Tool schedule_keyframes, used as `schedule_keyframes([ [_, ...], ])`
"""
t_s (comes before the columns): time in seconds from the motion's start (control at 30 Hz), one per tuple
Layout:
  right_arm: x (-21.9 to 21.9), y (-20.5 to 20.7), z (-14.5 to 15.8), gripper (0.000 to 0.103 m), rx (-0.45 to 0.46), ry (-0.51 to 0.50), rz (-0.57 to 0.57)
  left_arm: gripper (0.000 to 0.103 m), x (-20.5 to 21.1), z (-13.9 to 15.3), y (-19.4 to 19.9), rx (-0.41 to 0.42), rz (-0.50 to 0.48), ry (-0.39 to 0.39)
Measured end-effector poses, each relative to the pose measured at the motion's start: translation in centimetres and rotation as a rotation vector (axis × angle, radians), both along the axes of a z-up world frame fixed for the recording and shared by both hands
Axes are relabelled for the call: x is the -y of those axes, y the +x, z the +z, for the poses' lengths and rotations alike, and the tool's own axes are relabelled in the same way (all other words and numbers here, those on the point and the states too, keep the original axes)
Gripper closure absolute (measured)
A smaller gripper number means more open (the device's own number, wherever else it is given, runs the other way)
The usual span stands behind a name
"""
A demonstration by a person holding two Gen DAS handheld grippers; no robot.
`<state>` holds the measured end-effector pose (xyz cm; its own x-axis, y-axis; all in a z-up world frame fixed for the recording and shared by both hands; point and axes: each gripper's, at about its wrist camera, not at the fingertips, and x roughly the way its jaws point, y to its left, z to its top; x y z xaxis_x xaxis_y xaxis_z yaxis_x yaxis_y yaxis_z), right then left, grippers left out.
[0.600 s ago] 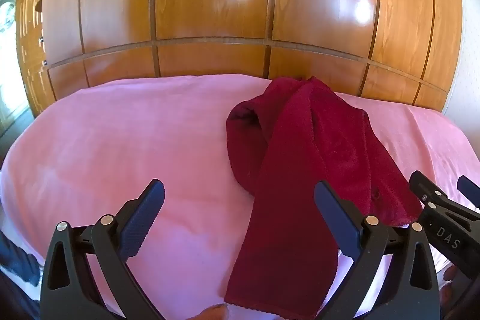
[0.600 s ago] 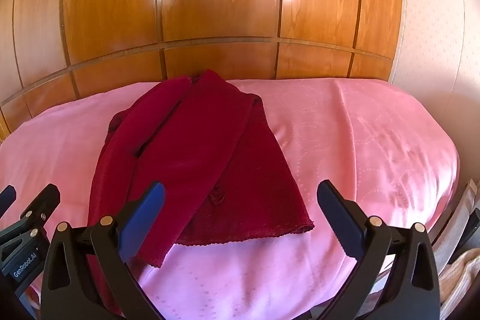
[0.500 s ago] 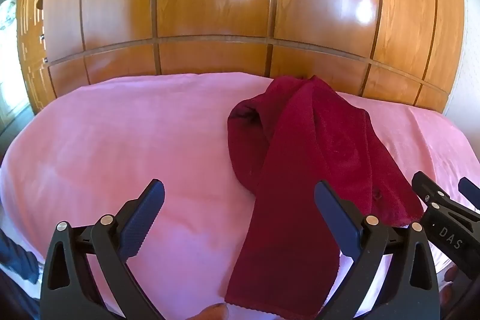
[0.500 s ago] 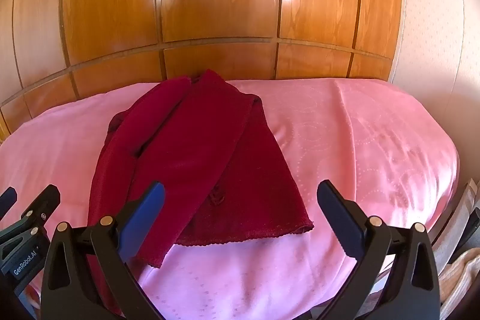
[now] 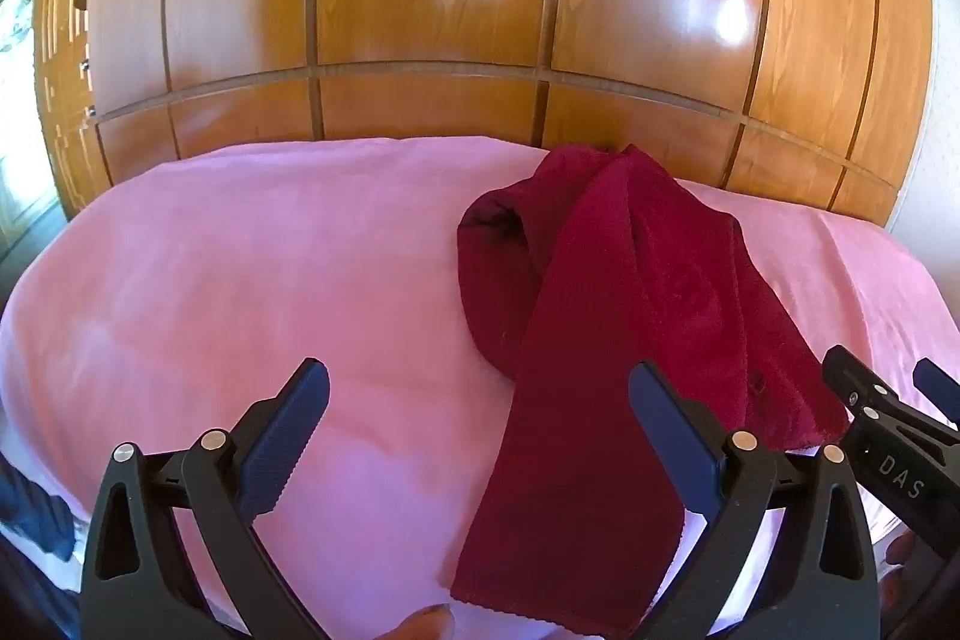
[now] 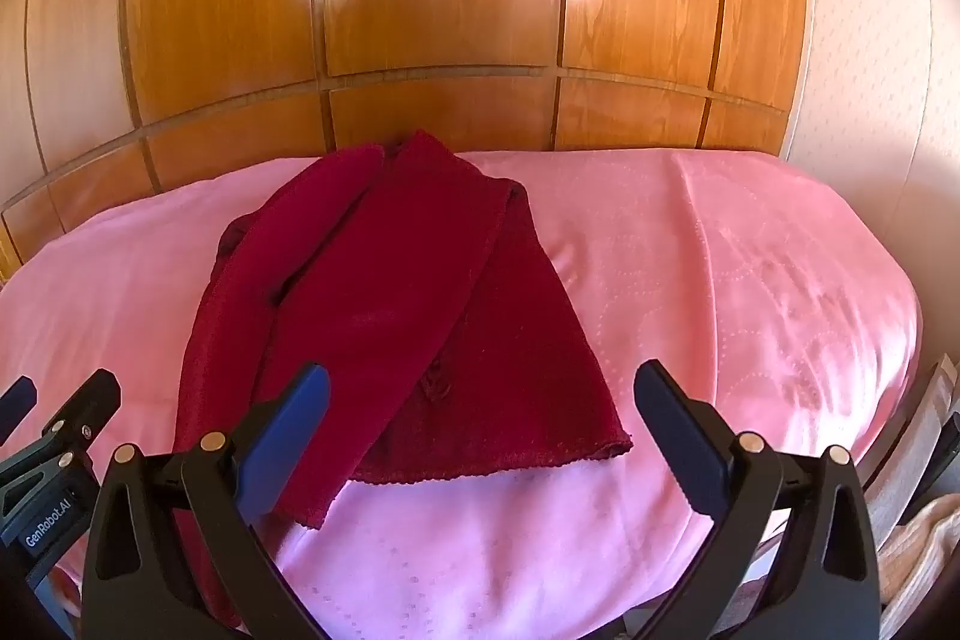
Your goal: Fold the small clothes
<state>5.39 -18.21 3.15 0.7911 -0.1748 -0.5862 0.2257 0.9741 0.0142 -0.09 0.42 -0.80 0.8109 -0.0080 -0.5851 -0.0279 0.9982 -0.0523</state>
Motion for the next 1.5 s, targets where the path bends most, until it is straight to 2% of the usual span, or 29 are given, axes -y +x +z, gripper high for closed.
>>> schedule_keyframes([
  [0.4,0.2,0.2,-0.2,0.002,-0.004,0.0,-0.004,0.004,-0.2,-0.6,-0.4,-0.001,-0.007,-0.003],
  [0.57,0.3,0.4,-0.3,0.002,-0.009,0.001,-0.001,0.004,-0.4,-0.3,0.6,-0.018,-0.009,-0.013],
  [0.67,0.2,0.3,-0.4,0.002,-0.011,-0.002,0.001,0.004,-0.5,0.3,0.6,0.014,0.013,-0.014],
  [0.8,0.1,0.2,-0.4,0.002,-0.01,0.002,0.002,0.004,-0.6,0.4,0.3,0.019,0.016,-0.005],
  [1.5,0.0,0.6,-0.9,0.002,-0.031,0.004,0.023,0.004,-0.5,-0.5,0.9,-0.041,0.006,-0.023],
])
